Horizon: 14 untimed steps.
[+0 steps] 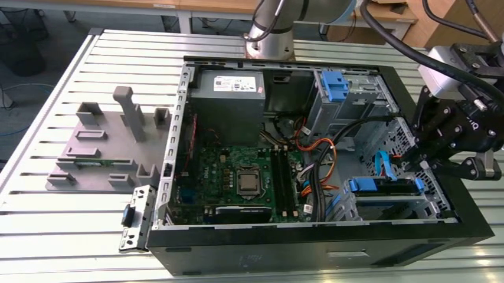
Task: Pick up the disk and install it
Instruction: 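Insert the second disk wire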
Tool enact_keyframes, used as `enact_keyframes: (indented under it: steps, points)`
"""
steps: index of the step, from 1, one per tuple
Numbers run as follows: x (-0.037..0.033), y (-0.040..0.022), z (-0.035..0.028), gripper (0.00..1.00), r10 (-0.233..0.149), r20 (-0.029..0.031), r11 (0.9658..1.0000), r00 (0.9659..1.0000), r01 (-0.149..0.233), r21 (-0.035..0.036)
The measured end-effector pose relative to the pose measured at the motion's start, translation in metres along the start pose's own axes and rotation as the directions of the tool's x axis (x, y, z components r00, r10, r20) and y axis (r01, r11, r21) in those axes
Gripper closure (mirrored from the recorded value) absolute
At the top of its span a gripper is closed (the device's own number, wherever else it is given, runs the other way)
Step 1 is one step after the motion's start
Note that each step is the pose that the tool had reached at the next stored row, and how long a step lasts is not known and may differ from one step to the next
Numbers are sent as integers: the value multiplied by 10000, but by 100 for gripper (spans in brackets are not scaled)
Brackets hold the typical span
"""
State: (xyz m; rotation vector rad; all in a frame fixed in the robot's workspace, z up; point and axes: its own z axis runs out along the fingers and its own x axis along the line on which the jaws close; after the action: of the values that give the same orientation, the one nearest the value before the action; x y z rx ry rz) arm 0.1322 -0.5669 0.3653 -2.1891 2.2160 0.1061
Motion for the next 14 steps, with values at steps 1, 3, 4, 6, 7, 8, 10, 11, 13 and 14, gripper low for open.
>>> enact_keyframes:
  steps: [1, 3, 4, 6, 7, 8, 10, 11, 13, 14]
  points:
    - [-6, -11, 5, 76, 0, -1, 10000, 10000, 0, 0]
    - [-20, -33, 17, 76, -1, -2, 10000, 10000, 1, 0]
    - [-27, -42, 23, 76, 0, -1, 10000, 10000, 0, 0]
    - [-44, -58, 33, 76, 0, -1, 10000, 10000, 0, 0]
    - [-54, -67, 38, 76, -1, -1, 10000, 10000, 1, 0]
    - [-62, -75, 42, 76, 0, -1, 10000, 10000, 0, 0]
    - [-75, -90, 50, 76, 0, -1, 10000, 10000, 0, 0]
    - [-79, -98, 54, 76, 0, 2, 10000, 10000, 0, 0]
    - [-85, -111, 59, 76, 0, 0, 10000, 10000, 0, 1]
    - [-88, -116, 61, 76, 0, -1, 10000, 10000, 0, 0]
